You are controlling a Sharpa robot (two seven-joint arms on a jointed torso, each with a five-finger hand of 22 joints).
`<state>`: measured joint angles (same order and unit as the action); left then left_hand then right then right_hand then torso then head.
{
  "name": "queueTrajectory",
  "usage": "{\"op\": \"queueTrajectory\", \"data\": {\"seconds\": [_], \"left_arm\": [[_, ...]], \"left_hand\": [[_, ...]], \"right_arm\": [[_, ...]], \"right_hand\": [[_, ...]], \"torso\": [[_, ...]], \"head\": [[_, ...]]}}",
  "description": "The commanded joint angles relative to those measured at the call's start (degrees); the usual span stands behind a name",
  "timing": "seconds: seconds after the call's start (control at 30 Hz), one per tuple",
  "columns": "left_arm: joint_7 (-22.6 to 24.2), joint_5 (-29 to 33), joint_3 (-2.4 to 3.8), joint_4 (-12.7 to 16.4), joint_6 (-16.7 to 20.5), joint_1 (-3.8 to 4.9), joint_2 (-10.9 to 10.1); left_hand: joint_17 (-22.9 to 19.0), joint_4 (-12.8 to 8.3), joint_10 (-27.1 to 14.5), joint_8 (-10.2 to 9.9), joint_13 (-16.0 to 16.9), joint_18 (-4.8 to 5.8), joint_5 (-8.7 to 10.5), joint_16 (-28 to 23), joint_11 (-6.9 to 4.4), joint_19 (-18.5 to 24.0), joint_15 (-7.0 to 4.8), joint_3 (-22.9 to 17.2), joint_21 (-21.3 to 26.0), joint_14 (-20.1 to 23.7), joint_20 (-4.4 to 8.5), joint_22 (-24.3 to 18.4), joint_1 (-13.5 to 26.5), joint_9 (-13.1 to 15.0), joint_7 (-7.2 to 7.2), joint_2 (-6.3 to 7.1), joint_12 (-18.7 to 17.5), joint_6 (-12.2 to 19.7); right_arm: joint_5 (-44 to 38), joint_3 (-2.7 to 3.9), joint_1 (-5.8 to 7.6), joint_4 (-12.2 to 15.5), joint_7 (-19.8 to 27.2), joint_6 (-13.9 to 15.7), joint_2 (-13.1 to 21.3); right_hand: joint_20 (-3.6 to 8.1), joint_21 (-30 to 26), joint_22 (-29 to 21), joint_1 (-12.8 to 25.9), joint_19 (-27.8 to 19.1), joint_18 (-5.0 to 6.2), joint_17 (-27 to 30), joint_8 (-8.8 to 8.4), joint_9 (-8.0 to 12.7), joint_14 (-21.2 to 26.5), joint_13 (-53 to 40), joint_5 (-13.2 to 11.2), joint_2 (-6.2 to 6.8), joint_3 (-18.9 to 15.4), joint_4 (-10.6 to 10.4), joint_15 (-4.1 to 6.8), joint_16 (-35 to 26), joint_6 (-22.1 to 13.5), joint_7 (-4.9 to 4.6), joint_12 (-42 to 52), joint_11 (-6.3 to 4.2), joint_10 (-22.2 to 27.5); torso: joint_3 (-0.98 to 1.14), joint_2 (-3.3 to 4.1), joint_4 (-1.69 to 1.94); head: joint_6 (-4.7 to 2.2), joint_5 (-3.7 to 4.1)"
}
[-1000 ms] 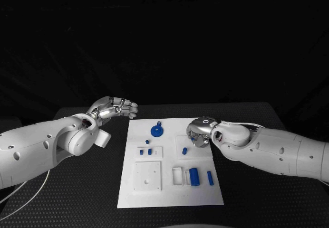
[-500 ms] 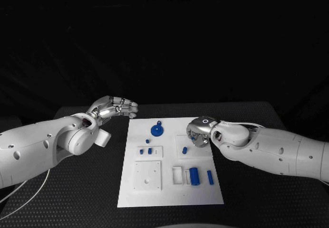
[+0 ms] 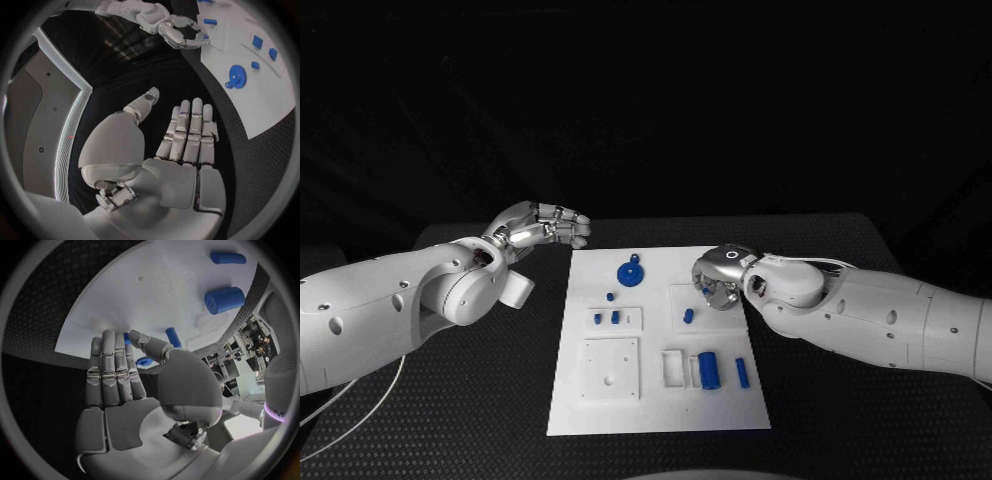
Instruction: Assemble the parts on the task board
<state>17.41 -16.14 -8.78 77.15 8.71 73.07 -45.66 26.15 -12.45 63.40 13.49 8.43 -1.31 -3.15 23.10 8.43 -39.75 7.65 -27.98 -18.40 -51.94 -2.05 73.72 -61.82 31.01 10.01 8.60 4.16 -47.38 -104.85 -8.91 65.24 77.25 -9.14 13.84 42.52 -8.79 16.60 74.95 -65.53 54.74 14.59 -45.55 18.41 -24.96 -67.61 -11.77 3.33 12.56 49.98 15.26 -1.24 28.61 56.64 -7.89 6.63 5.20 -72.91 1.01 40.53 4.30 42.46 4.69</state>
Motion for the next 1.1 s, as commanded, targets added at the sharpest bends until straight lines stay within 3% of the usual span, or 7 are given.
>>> {"op": "queueTrajectory", "data": {"seconds": [0.03, 1.1], "left_arm": [[0.2, 0.3, 0.03, 0.1, -1.1, 0.03, 0.1], [0.0, 0.6, 0.0, -0.3, -1.6, 0.02, 0.2]], "left_hand": [[0.1, 0.2, 0.1, 0.3, -0.1, -1.05, -0.2, 0.3, 0.32, -0.3, 0.01, 0.1, 0.3, -0.4, 0.07, 0.1, -0.4, -0.1, 0.43, -0.26, 0.0, 0.1], [0.2, 0.3, 0.4, 0.4, -0.2, -0.99, -0.17, 0.4, 0.28, -0.4, -0.06, 0.1, 0.4, -0.5, 0.14, 0.2, -0.4, -0.1, 0.48, -0.35, 0.1, -0.1]], "right_arm": [[0.4, -0.32, -0.48, 0.2, 0.2, -0.8, -0.1], [0.1, -0.3, -0.35, 2.7, -0.2, 2.8, 1.9]], "right_hand": [[0.02, -0.2, 1.4, -0.1, -0.5, -0.03, 0.1, -0.24, 0.1, 0.4, 2.7, -0.1, 0.81, 0.3, -0.1, -0.07, -0.3, -0.4, 0.0, -2.9, 2.21, 6.4], [-0.14, 0.5, 1.4, -0.4, -1.0, 0.09, 0.0, 0.37, 0.0, 0.5, 3.0, -0.3, 2.1, 0.3, -0.9, 0.09, -0.4, 0.4, 0.36, -2.4, 1.96, 5.5]], "torso": [[-0.01, 0.02, 0.01], [0.03, 0.0, 0.01]], "head": [[0.02, 0.01], [0.12, -0.13]]}}
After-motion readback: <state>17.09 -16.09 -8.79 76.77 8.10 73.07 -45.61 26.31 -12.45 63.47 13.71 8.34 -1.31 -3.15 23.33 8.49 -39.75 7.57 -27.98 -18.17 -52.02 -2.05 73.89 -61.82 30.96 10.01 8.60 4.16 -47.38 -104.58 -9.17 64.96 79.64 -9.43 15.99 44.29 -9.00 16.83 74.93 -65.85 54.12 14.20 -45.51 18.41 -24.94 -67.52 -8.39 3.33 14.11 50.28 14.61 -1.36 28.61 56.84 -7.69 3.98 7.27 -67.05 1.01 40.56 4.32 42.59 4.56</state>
